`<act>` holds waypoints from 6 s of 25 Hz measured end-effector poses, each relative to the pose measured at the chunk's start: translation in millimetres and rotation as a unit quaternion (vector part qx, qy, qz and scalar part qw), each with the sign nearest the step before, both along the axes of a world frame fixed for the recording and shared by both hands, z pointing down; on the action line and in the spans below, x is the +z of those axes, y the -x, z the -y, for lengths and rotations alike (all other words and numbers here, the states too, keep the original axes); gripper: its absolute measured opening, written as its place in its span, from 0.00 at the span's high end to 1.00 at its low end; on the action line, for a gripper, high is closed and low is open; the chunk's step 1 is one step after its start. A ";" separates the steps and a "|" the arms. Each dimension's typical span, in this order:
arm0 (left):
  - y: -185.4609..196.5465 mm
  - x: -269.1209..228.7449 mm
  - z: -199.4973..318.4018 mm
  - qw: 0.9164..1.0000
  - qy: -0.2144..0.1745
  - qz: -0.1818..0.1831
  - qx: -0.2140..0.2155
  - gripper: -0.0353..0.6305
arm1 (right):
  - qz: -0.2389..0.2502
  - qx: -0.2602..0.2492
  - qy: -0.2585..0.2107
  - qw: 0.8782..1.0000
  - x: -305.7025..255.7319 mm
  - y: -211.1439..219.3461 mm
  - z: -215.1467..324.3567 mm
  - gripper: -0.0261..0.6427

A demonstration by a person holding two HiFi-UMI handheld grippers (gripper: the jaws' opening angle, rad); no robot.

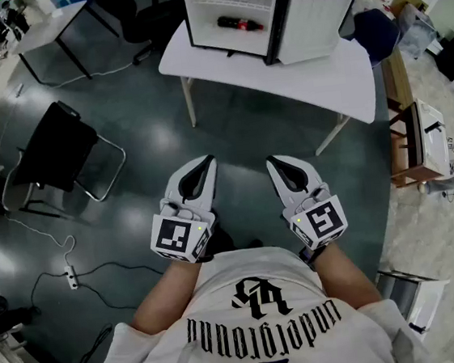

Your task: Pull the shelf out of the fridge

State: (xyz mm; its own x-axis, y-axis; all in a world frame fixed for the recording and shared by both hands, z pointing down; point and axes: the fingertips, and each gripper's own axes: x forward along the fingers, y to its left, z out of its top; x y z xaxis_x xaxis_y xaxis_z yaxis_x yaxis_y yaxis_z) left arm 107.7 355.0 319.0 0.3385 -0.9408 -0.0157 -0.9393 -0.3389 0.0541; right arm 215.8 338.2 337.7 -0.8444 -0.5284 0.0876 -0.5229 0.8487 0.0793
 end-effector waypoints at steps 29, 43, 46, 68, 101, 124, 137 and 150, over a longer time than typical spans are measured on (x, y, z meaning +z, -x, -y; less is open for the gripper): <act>179.7 9.2 144.0 0.994 0.039 -0.049 0.086 0.94 | -0.024 0.048 -0.009 0.999 0.6 184.4 123.2 0.96; 200.4 19.6 236.8 0.995 0.045 -0.014 0.087 0.94 | -0.017 0.041 0.007 0.999 23.1 212.2 228.4 0.96; 198.8 24.0 268.2 0.995 0.048 -0.016 0.090 0.94 | -0.018 0.044 0.013 0.999 29.7 209.0 260.6 0.96; 132.6 38.4 460.9 0.989 0.063 -0.024 0.131 0.94 | -0.008 0.095 0.028 0.995 39.1 138.6 435.2 0.96; 172.6 119.7 669.2 0.927 0.158 -0.300 0.159 0.89 | 0.159 0.226 0.171 0.946 105.6 158.0 630.3 0.96; 169.5 181.8 748.9 0.819 0.189 -0.535 0.091 0.66 | 0.483 0.277 0.320 0.766 154.8 148.6 728.6 0.65; 167.8 189.6 778.8 0.827 0.178 -0.526 0.091 0.64 | 0.524 0.297 0.339 0.723 165.9 142.7 754.6 0.65; 159.2 183.8 785.6 0.810 0.181 -0.547 0.107 0.81 | 0.543 0.280 0.348 0.711 164.7 146.1 761.1 0.89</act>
